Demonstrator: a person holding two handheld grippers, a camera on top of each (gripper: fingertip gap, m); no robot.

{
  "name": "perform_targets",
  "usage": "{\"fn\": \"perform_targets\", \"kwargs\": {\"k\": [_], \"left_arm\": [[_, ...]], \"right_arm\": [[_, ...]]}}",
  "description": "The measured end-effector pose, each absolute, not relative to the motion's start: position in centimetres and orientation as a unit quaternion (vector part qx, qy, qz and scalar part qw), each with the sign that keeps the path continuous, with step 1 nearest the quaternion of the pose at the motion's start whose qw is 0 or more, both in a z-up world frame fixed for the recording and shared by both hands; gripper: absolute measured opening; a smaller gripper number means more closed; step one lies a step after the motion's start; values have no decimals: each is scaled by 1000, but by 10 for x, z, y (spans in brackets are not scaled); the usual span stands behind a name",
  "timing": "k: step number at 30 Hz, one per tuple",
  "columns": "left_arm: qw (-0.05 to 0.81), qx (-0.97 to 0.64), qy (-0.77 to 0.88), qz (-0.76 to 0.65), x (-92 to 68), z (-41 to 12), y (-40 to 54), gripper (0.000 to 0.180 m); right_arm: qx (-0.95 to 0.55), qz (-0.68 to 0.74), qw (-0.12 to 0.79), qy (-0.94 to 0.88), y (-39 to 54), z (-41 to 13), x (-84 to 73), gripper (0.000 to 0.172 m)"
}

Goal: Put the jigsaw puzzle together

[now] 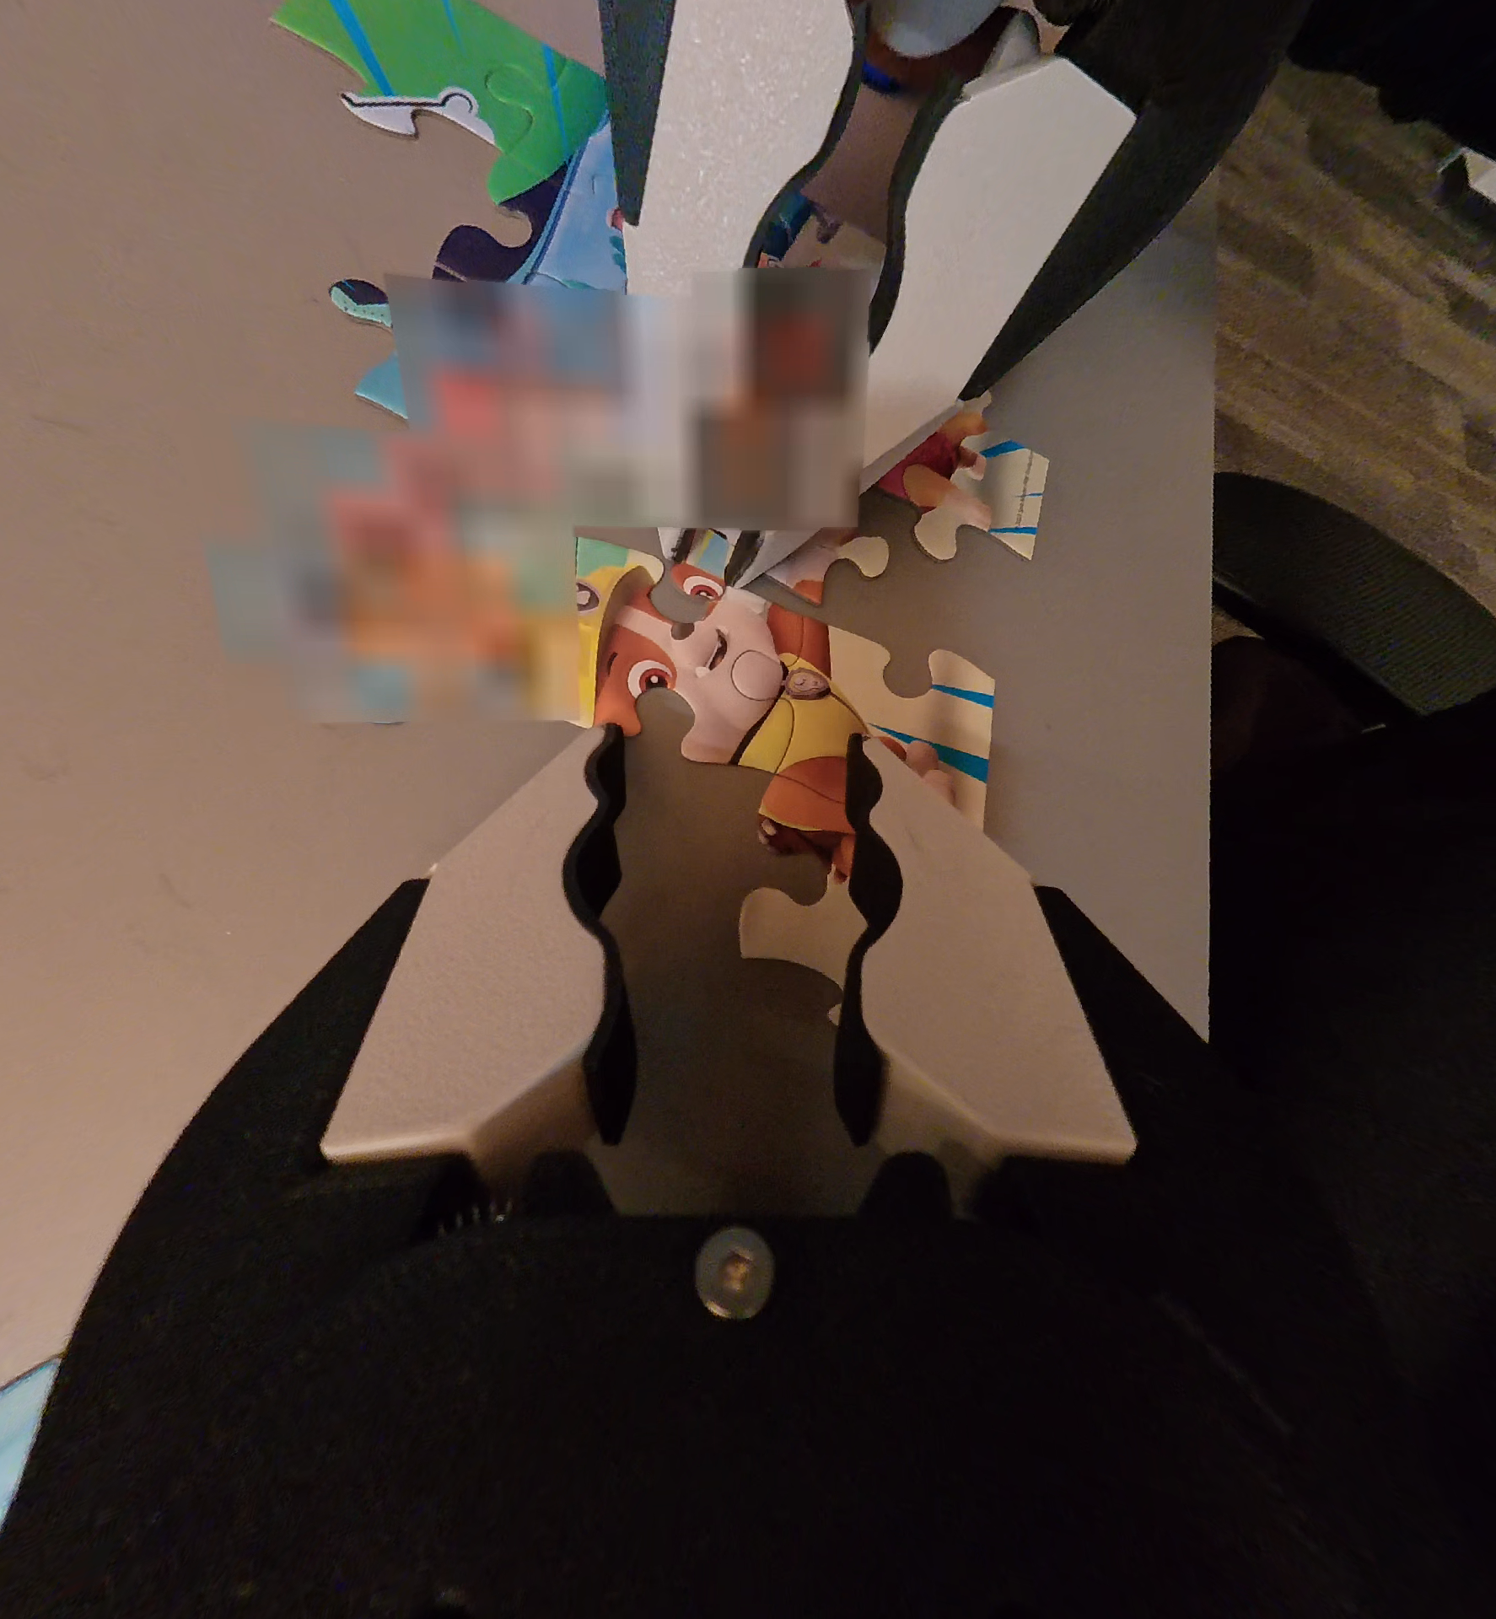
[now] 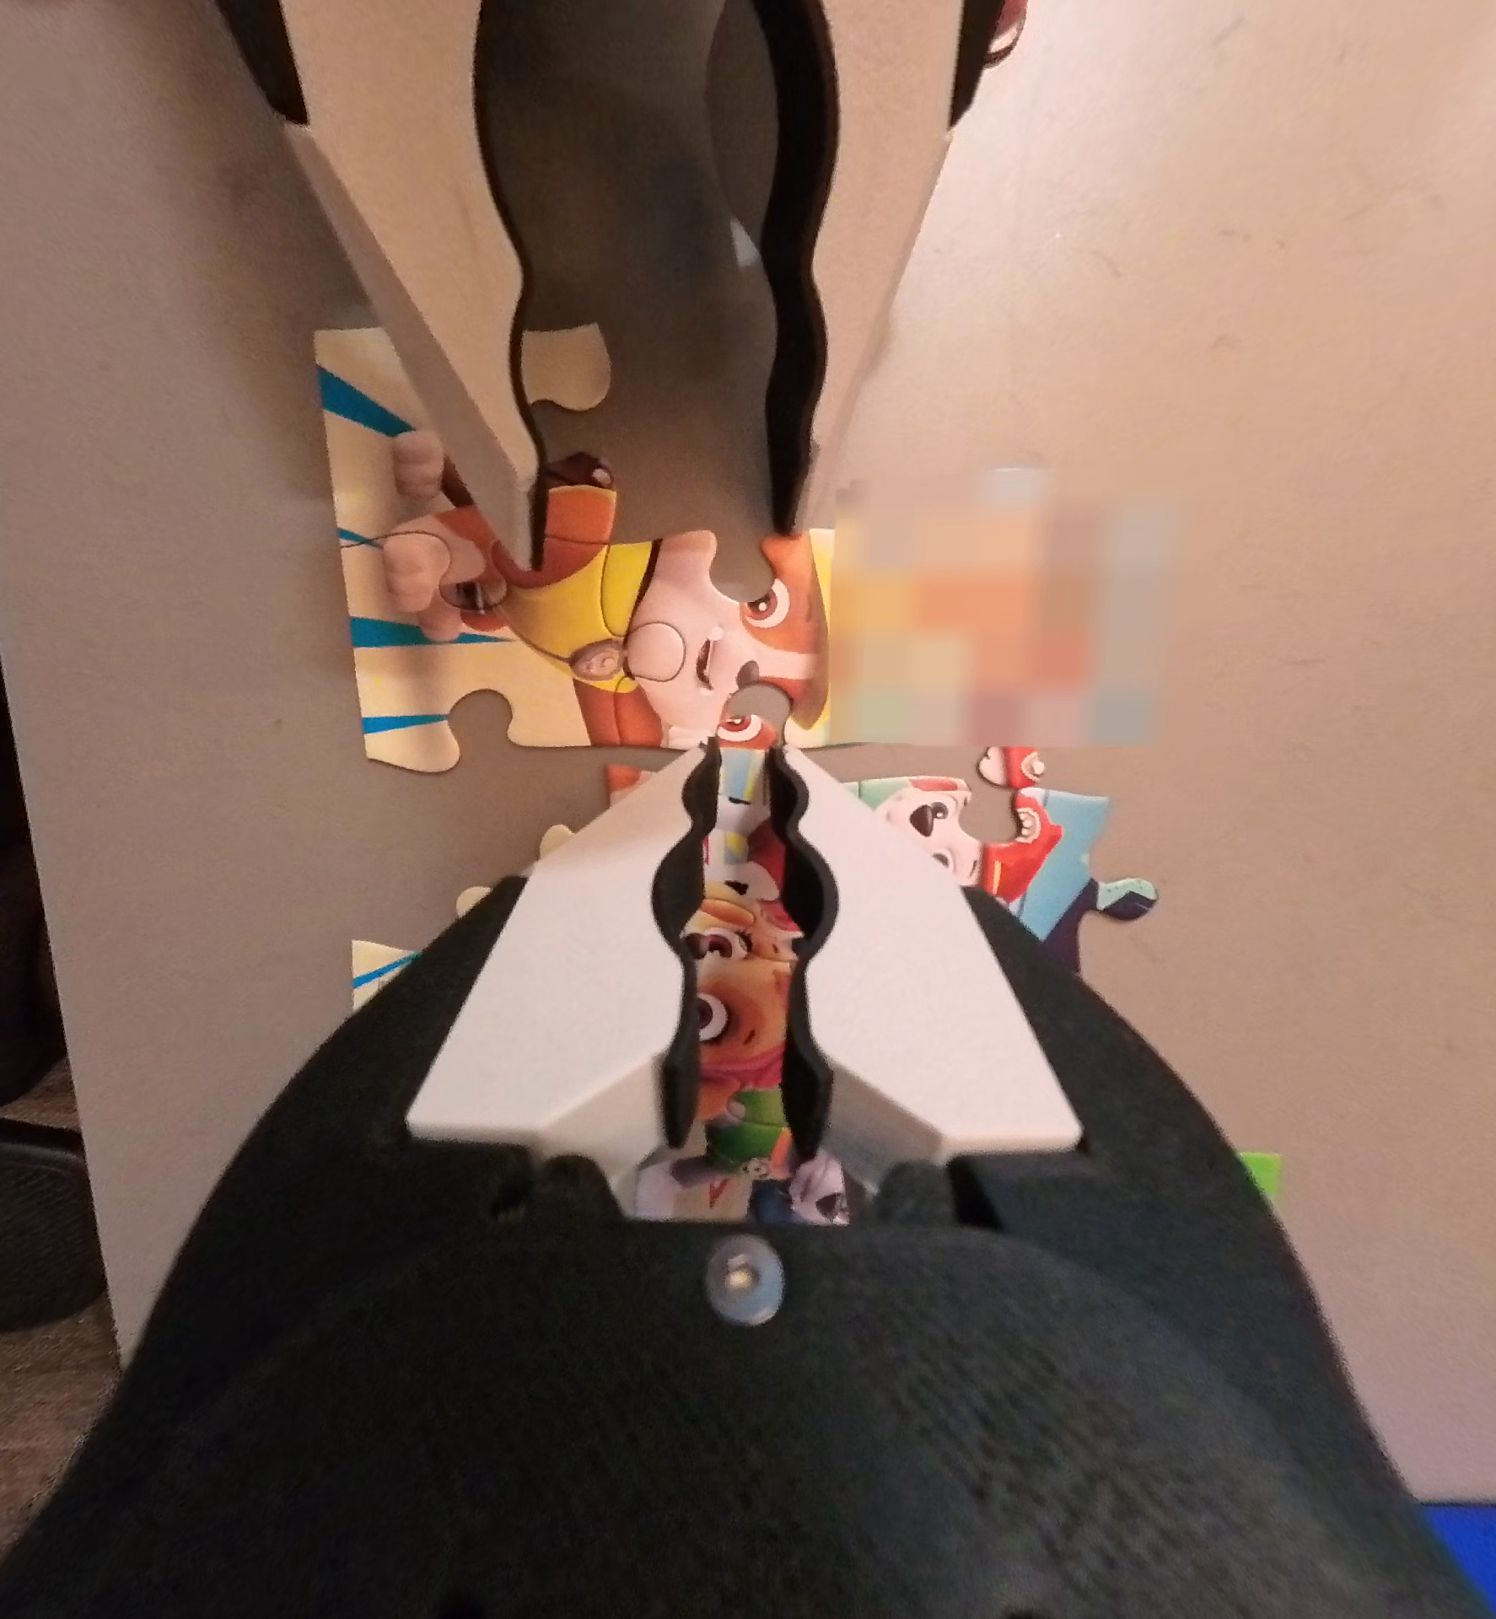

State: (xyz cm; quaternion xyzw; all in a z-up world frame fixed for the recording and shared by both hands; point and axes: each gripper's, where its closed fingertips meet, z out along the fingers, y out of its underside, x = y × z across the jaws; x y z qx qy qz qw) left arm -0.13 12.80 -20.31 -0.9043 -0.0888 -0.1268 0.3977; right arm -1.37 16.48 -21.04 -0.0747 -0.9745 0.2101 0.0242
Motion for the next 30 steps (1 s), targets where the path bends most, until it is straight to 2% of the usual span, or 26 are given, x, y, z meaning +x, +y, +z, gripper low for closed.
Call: {"fn": "perform_targets", "kwargs": {"k": [30], "left_arm": [[402,-902,-82,-133,1,-203,131,49]], "right_arm": [[-53,219,35,-974,160,-209,-17,9]]}}
